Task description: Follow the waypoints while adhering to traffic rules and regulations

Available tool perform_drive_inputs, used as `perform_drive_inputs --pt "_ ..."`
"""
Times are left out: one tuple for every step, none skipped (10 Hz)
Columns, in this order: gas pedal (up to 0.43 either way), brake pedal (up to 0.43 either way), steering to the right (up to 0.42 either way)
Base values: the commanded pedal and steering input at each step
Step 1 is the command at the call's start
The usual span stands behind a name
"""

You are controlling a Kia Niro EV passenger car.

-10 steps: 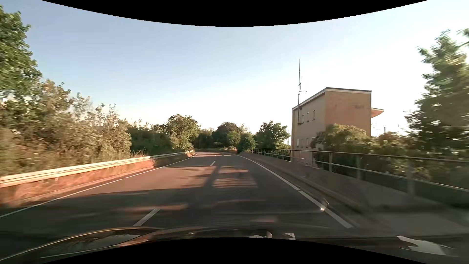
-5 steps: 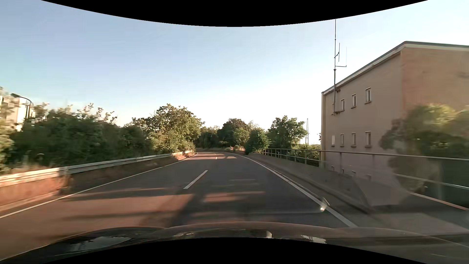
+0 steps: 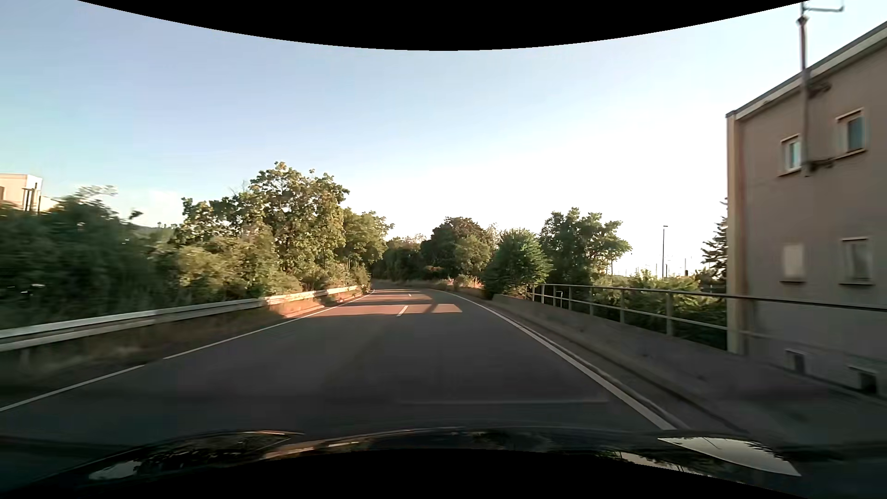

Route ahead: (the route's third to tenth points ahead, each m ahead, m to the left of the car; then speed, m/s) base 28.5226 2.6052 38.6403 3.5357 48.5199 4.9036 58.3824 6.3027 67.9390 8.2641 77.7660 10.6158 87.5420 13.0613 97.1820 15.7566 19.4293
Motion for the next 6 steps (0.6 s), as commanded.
perform_drive_inputs --pt "0.098 0.000 -0.018" --pt "0.098 0.000 -0.018" --pt "0.098 0.000 -0.018" --pt "0.098 0.000 -0.018" --pt "0.098 0.000 -0.018" --pt "0.098 0.000 -0.018"
